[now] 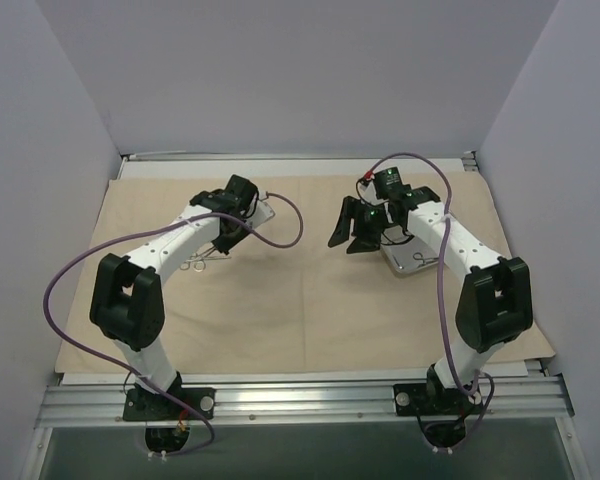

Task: Open and lay out the surgical kit
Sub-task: Place the medical item in the surgical kit.

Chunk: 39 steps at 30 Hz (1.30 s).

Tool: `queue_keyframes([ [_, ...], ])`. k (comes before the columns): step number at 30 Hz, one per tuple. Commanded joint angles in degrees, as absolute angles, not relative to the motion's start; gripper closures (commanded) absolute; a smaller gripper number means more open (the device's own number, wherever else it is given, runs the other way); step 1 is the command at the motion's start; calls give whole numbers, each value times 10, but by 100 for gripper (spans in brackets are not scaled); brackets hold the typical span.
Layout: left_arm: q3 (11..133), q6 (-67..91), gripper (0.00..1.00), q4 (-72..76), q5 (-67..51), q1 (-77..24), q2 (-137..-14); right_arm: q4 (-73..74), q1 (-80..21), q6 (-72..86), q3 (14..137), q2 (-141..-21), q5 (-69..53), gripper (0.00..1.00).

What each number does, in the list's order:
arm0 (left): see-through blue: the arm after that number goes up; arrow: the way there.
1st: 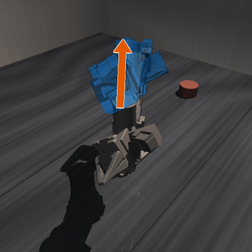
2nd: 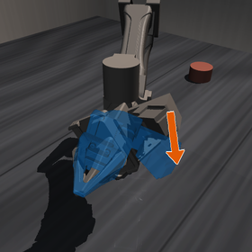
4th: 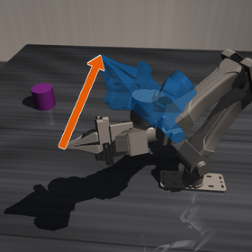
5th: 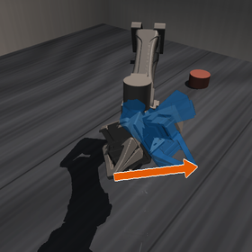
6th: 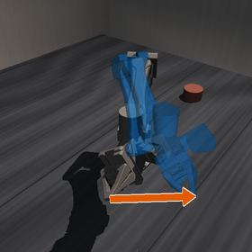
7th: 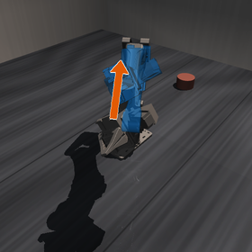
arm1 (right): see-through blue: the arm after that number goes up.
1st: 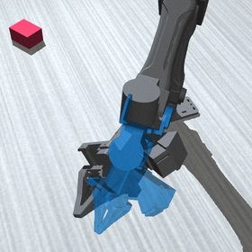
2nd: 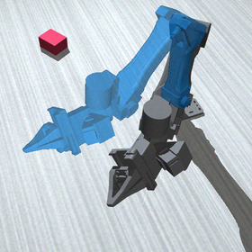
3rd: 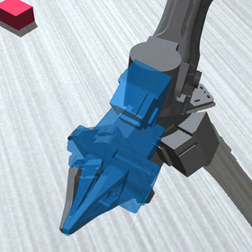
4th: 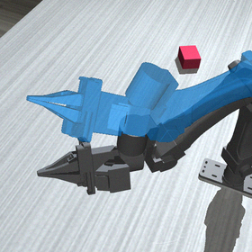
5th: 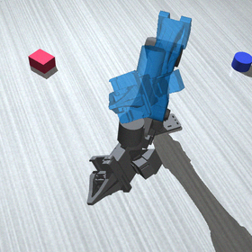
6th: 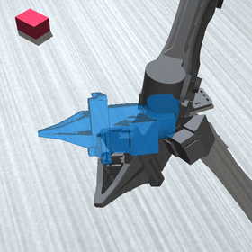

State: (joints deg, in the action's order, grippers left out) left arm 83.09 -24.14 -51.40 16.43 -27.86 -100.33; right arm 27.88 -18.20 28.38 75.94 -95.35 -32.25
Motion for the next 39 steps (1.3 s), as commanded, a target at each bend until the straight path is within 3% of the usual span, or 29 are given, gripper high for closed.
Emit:
queue_keyframes([
  [1,783,-325,98,-482,205,-261,-999,278,-188,276,740,-929,-299,45],
  [9,636,-416,98,-432,202,-254,-979,279,-188,263,713,-910,-290,45],
  [22,666,-491,98,-417,113,-214,-969,288,-188,250,720,-924,-285,46],
  [39,592,-544,98,-426,-28,-192,-905,273,-186,263,699,-925,-290,46],
])
